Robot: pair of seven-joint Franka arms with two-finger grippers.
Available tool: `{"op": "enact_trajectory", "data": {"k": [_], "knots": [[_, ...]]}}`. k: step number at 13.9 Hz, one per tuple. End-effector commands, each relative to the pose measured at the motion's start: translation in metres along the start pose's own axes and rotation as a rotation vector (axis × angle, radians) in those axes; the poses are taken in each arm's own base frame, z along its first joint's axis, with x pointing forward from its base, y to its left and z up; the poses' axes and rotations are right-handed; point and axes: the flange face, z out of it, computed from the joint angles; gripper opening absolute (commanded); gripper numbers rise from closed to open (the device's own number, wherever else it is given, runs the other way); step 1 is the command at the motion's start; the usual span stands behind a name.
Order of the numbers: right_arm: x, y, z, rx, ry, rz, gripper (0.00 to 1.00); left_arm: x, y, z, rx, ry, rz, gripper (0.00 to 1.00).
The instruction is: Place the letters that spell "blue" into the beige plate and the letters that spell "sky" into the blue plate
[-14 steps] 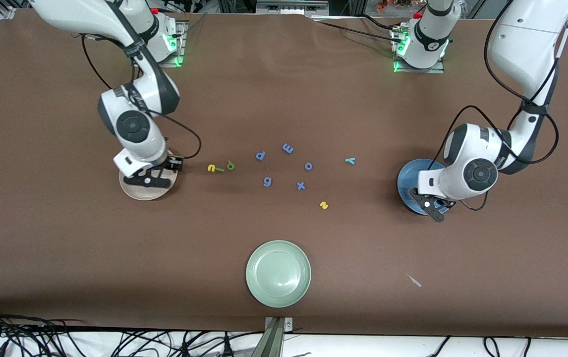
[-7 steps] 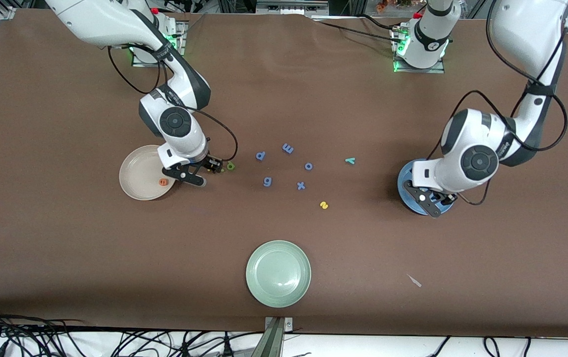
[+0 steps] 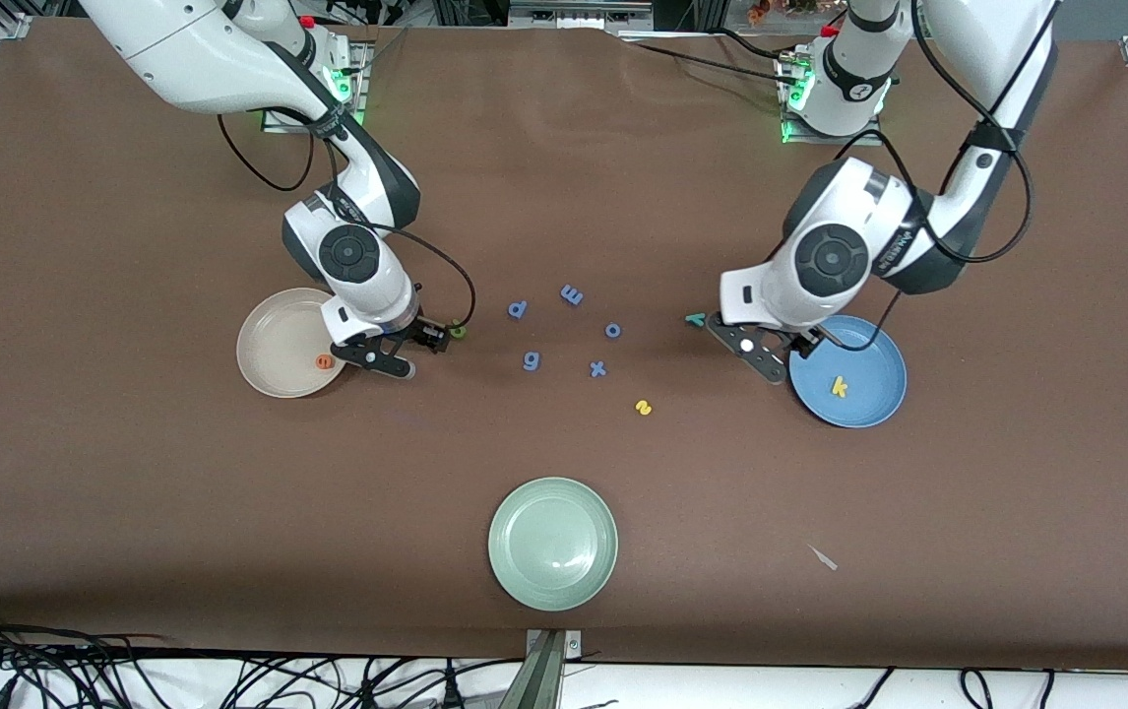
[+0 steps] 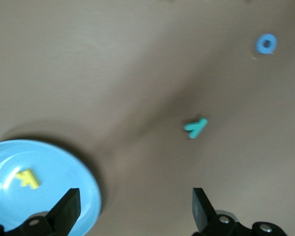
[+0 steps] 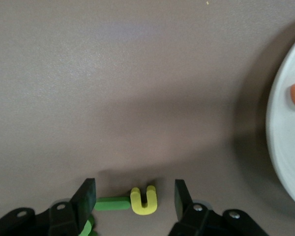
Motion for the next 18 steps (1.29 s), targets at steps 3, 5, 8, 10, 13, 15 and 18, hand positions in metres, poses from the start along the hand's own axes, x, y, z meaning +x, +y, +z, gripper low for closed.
{"op": "enact_trajectory", "data": {"k": [3, 5, 8, 10, 13, 15, 18], "knots": [[-0.001, 0.002, 0.005, -0.016, 0.034, -0.046, 0.72, -0.001, 0.031, 0.063, 0.005, 0.074, 0.193, 1.00], [-0.003, 0.006, 0.011, -0.030, 0.041, -0.065, 0.72, -0.003, 0.029, 0.075, 0.008, 0.108, 0.286, 1.00], [-0.007, 0.010, 0.017, -0.020, 0.043, -0.072, 0.71, 0.006, 0.042, 0.088, 0.050, 0.116, 0.378, 0.97], [-0.009, 0.012, 0.019, -0.021, 0.041, -0.072, 0.71, 0.006, 0.047, 0.103, 0.055, 0.148, 0.400, 0.96], [-0.011, 0.013, 0.021, -0.025, 0.037, -0.063, 0.71, 0.005, 0.052, 0.118, 0.061, 0.179, 0.421, 0.89], [-0.015, 0.014, 0.024, -0.024, 0.034, -0.012, 0.71, 0.005, 0.056, 0.128, 0.074, 0.165, 0.455, 0.79], [-0.019, 0.014, 0.025, -0.030, 0.032, 0.025, 0.71, 0.006, 0.058, 0.131, 0.089, 0.158, 0.474, 0.71]]}}
